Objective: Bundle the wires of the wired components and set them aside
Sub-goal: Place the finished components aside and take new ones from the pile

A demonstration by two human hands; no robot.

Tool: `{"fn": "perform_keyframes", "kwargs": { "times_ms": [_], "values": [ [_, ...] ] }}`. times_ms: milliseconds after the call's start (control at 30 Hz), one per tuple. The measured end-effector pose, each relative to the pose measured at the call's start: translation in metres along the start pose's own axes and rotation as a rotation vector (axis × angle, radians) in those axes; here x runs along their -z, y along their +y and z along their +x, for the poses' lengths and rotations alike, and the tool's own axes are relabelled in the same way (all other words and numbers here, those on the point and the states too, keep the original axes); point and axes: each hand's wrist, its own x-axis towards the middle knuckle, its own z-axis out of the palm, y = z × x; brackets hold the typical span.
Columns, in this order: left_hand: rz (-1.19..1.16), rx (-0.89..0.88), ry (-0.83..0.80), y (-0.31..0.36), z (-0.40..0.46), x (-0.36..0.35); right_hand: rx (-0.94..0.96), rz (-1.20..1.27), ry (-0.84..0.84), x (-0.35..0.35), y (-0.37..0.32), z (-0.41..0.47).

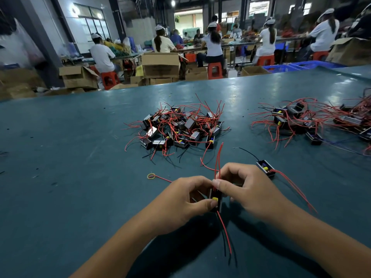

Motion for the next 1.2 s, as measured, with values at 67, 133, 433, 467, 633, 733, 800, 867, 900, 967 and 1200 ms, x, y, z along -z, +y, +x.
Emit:
{"fn": "perform_keyframes", "kwargs": {
  "times_ms": [67,133,433,467,633,733,800,867,900,967,1200],
  "values": [
    [0.195,-0.009,0.075,-0.001,0.0,-0.002,-0.011,-0.015,-0.001,-0.003,0.003,0.0],
    [0.397,-0.101,0.2,0.003,-0.002,0.0,-0.021,-0.032,0.001,-0.002,0.005,0.0],
    [0.546,-0.33,-0.165,0.007,-0.007,0.012,-0.14,0.071,-0.211,-0.001,0.009,0.004],
    [0.573,-0.324,-0.175,0.006,-0.007,0.011,-0.171,0.118,-0.201,-0.001,0.01,0.004],
    [0.787,-0.364,-0.084,0.003,-0.003,0.013,-0.146,0.042,-0.051,0.006,0.009,0.004],
    [0.83,-0.251,-0.025,0.002,-0.003,0.015,-0.068,-0.033,0.041,0.017,-0.005,0.013],
    [0.826,-0.169,-0.001,0.001,-0.002,0.018,-0.01,-0.108,0.056,0.024,-0.018,0.029],
    [0.83,-0.122,0.044,0.001,-0.001,0.021,0.094,-0.273,0.102,0.026,-0.027,0.053],
    [0.839,-0.109,0.074,0.001,-0.001,0.022,0.128,-0.376,0.13,0.026,-0.029,0.07],
    [0.873,-0.097,0.107,0.003,-0.001,0.022,0.09,-0.628,0.137,0.026,-0.025,0.11],
    [0.848,-0.036,0.09,0.001,-0.004,0.032,-0.237,-1.073,-0.194,0.01,0.018,0.188]
  ]
}}
